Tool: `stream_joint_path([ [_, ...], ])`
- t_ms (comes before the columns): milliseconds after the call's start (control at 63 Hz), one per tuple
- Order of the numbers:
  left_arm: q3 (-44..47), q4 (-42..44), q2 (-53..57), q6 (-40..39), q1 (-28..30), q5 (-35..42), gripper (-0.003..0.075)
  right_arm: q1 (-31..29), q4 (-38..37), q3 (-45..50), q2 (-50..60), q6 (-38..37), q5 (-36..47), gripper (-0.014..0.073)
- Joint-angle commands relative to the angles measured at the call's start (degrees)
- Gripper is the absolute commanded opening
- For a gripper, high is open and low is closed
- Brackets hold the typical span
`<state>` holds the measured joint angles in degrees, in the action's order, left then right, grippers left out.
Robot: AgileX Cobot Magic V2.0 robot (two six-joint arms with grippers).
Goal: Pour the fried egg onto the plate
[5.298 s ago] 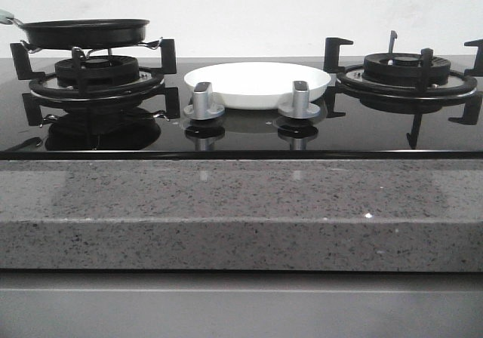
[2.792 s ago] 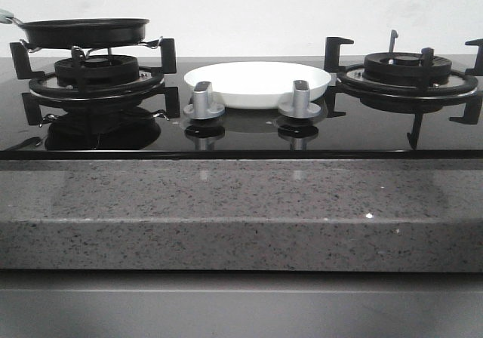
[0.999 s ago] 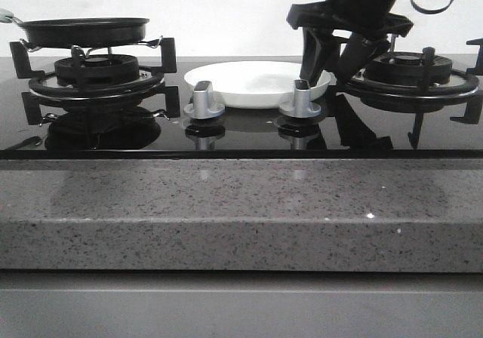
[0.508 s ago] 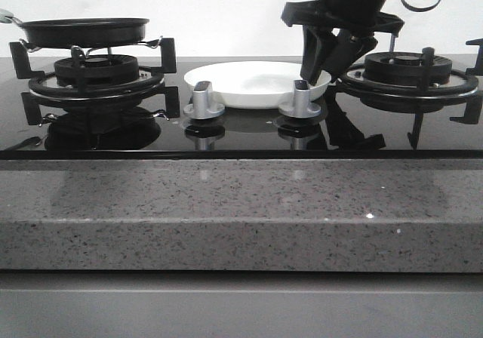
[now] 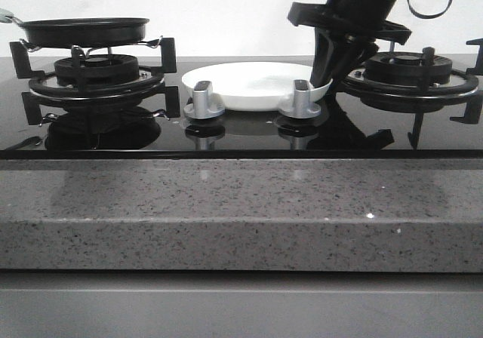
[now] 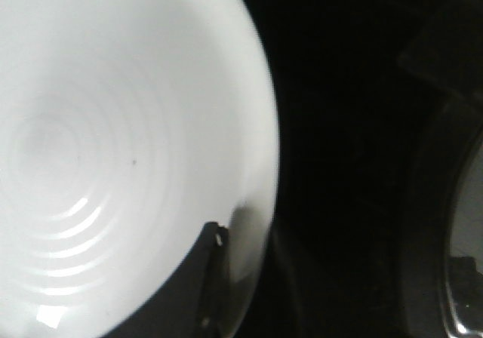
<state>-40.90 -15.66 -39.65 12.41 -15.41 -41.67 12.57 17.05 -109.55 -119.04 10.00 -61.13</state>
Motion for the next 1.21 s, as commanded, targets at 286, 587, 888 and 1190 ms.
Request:
stream_joint_path([
  [286, -2.1, -0.82, -0.04, 0.0, -0.5, 3.27, 0.0533, -0.67, 0.39, -2.36, 3.41, -0.44, 1.67, -0.0116],
  [587, -2.1, -0.82, -0.04, 0.0, -0.5, 3.27, 0.0533, -0.67, 0.39, -9.76, 4.18, -5.41, 1.85, -0.0116],
  [888, -2.1, -0.68, -0.04, 0.0, -0.5, 3.27, 0.0533, 0.63, 1.29, -10.58, 10.99, -5.39, -2.27, -0.0116],
  [1190, -2.1, -0.68, -0.04, 0.0, -0.5, 3.27, 0.0533, 4.83, 1.17, 4.78, 21.07, -4.8, 6.22, -0.0116],
])
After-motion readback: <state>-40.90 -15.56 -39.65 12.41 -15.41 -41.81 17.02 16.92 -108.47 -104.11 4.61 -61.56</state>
